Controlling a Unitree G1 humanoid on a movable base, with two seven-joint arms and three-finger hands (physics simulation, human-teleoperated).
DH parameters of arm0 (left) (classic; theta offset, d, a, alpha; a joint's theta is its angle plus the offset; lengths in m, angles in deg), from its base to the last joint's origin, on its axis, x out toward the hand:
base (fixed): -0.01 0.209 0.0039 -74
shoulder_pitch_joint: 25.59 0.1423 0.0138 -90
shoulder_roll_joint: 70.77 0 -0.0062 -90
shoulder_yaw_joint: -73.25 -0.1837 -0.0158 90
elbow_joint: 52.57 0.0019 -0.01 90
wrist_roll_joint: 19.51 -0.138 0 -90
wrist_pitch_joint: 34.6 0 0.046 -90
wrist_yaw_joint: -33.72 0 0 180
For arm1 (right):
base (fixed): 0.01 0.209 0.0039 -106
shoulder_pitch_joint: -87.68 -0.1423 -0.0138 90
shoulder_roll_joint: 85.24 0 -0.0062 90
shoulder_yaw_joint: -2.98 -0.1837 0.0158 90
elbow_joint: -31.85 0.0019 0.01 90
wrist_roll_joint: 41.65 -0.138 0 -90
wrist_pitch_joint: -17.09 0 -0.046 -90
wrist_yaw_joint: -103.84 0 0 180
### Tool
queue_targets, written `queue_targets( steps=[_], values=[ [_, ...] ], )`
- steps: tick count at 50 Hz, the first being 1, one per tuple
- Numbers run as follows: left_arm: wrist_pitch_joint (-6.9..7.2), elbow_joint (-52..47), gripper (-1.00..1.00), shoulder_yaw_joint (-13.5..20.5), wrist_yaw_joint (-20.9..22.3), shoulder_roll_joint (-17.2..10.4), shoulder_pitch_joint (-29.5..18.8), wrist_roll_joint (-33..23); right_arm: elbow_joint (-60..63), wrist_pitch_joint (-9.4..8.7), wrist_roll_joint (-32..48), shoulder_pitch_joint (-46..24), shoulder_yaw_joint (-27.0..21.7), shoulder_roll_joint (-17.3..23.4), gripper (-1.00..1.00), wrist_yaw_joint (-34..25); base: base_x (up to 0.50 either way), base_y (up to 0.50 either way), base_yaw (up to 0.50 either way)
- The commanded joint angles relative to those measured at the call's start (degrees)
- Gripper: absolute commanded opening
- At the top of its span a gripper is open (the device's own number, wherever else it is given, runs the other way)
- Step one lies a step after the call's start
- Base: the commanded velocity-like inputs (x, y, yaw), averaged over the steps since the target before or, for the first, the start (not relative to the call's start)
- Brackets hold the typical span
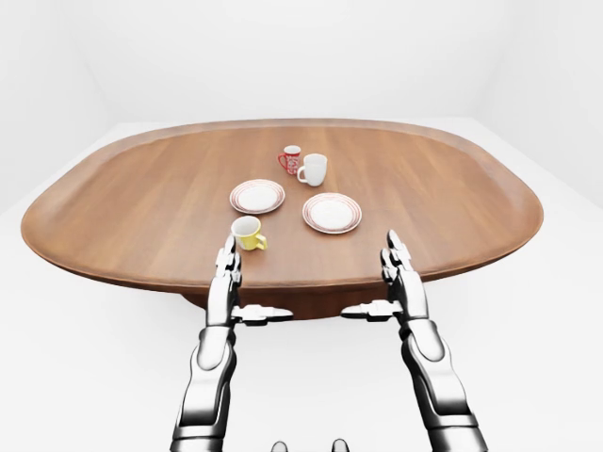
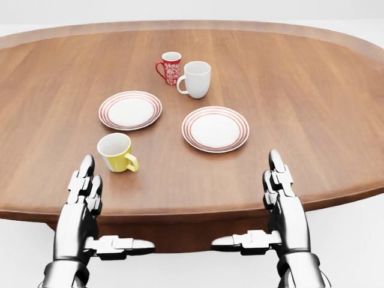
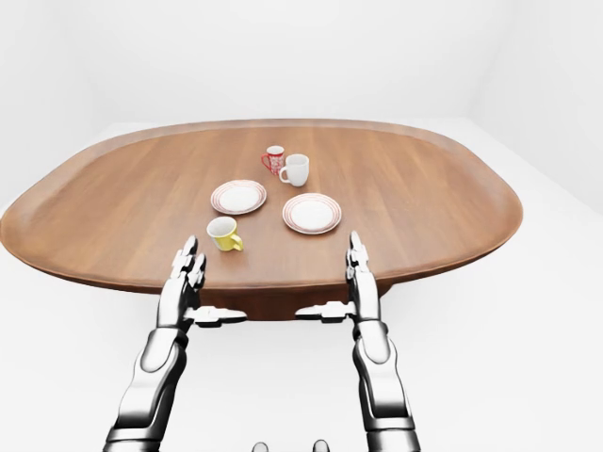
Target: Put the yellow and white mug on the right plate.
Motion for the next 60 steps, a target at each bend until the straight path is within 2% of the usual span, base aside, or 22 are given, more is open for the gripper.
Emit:
queue_targets(
  steps=[1, 2, 3, 8, 14, 22, 29, 48, 56, 60],
  values=[
    [4.00, -4.55, 1.00, 1.85, 1.18, -0.91, 0.52, 1.33, 3.30, -2.77, -0.33, 0.75, -1.06, 0.64, 1.00, -0.94, 0.00, 0.00, 0.00],
    [5.43, -6.50, 1.00, 1.83, 1.26, -0.85, 0.81, 1.50, 4.96, -4.37, -0.85, 0.99, -0.98, 0.64, 1.00, -1.57, 0.00, 0.00, 0.00],
    [5.43, -7.31, 1.00, 1.91, 1.30, -0.86, 0.73, 1.56, 6.02, -4.90, -1.05, 1.14, -0.96, 0.59, 1.00, -1.83, 0.00, 0.00, 0.00],
    [5.43, -16.61, 1.00, 2.45, 1.90, -1.21, 0.92, 2.39, 14.26, -4.90, -2.18, 2.07, -0.58, 0.63, 1.00, -3.47, 0.00, 0.00, 0.00],
    [5.43, -28.55, 1.00, 4.10, 2.57, -2.02, -0.61, 3.22, 23.42, -4.90, -4.91, 0.40, -2.58, 0.79, 1.00, -2.01, 0.00, 0.00, 0.00],
    [5.43, -39.11, 1.00, 5.54, 3.20, -2.70, -2.52, 3.90, 30.90, -4.90, -8.75, -2.04, -5.14, 1.28, 1.00, -0.52, 0.00, 0.00, 0.00],
    [5.43, -40.79, 1.00, 5.66, 3.86, -2.73, -2.92, 3.56, 33.51, -4.90, -10.20, -3.50, -6.63, 2.35, 1.00, 1.27, 0.00, 0.00, 0.04],
    [5.43, -38.89, 1.00, 5.82, 4.19, -2.64, -2.70, 3.01, 33.92, -4.90, -10.68, -4.92, -7.76, 2.83, 1.00, 1.72, 0.00, 0.00, 0.50],
    [5.43, -38.74, 1.00, 6.09, 4.23, -2.72, -2.90, 3.12, 36.05, -4.90, -12.48, -4.85, -7.65, 3.33, 1.00, 0.63, 0.00, 0.00, 0.00],
    [5.43, -39.09, 1.00, 6.23, 4.21, -2.76, -2.99, 3.30, 37.75, -4.90, -12.79, -4.60, -7.44, 3.33, 1.00, 0.57, 0.49, 0.12, 0.00]
  ],
)
